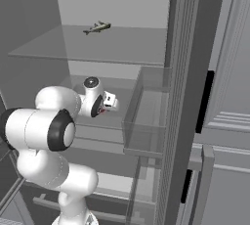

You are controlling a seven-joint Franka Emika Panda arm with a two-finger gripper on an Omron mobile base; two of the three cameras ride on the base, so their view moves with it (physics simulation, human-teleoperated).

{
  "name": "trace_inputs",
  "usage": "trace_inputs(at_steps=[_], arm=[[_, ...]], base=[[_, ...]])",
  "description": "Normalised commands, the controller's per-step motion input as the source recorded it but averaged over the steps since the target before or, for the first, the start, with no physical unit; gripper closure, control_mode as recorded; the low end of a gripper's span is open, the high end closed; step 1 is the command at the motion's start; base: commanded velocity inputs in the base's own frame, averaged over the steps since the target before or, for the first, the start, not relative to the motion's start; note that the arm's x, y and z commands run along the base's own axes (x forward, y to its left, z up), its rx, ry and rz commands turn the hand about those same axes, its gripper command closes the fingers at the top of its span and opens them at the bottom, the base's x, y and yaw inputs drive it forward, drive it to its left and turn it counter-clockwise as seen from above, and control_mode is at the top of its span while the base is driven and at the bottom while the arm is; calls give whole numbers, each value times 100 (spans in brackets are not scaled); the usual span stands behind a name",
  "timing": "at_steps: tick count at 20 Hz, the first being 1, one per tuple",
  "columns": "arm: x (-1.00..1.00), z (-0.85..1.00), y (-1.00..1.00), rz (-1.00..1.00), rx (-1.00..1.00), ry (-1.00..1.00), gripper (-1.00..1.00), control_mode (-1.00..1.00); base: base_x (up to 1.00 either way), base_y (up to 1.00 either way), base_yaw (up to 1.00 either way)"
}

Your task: Take the strawberry from the fridge and place it on top of the pancake, located on the dining counter.

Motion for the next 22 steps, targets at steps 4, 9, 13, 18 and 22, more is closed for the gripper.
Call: trace_inputs(at_steps=[4,9,13,18,22], arm=[[-69,5,21,0,0,0,100,-100],[-100,50,42,0,-8,-1,100,-100],[-100,96,27,0,-9,-7,100,-100],[-91,100,0,1,-1,0,100,-100],[-94,100,0,1,4,0,100,-100]], base=[[0,0,0],[0,0,0],[0,0,0],[0,0,0],[0,0,0]])
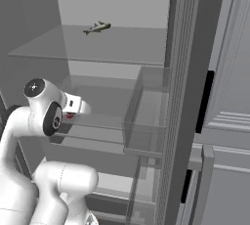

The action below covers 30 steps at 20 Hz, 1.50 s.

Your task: Take the strawberry from the fridge and place it on top of the pancake, located on the dining counter.

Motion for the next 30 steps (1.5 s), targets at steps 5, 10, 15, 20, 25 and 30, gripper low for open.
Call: trace_inputs(at_steps=[5,10,15,20,25,30], arm=[[-70,85,10,0,2,14,100,-100],[-25,39,1,0,1,33,100,-100],[-65,0,-10,1,0,0,100,-100],[-81,0,-10,1,0,-19,100,-100],[-18,0,-14,0,2,-3,100,-100],[0,0,-7,0,2,0,100,-100]], base=[[0,0,0],[0,0,0],[0,0,0],[0,0,0],[0,0,0],[0,0,0]])
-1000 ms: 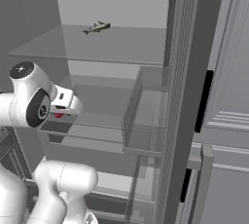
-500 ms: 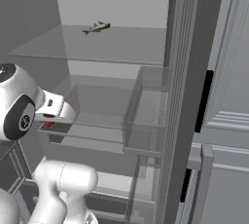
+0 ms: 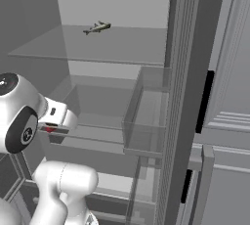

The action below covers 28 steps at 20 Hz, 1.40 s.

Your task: Take the strawberry from the fridge and place it on top of the pancake, located on the dining counter.

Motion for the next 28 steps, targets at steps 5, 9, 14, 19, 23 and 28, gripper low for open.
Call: trace_inputs(at_steps=[5,9,14,19,23,28], arm=[[0,0,0,0,0,0,100,-100],[-1,0,0,0,0,0,100,-100],[-4,0,0,0,0,-1,100,100],[0,0,0,0,0,0,100,100],[0,0,0,0,0,0,100,100],[0,0,0,0,0,0,100,100]], base=[[0,0,0],[0,0,0],[-64,0,0],[-98,2,0],[-100,18,6],[-100,37,25]])
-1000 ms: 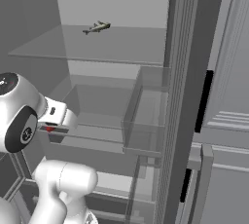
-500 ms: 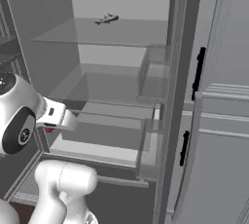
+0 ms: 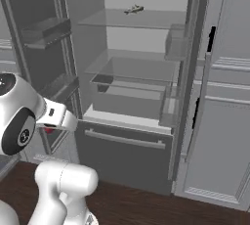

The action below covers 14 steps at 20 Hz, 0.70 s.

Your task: Take the strawberry from the fridge and place it on top of the pancake, located on the dining counter.

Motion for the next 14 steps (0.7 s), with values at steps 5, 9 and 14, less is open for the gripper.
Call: trace_inputs(at_steps=[5,9,14], arm=[[0,0,0,0,0,0,100,100],[0,0,0,0,0,0,100,100],[0,0,0,0,0,0,100,100]], base=[[-100,45,51],[-97,23,74],[-57,11,90]])
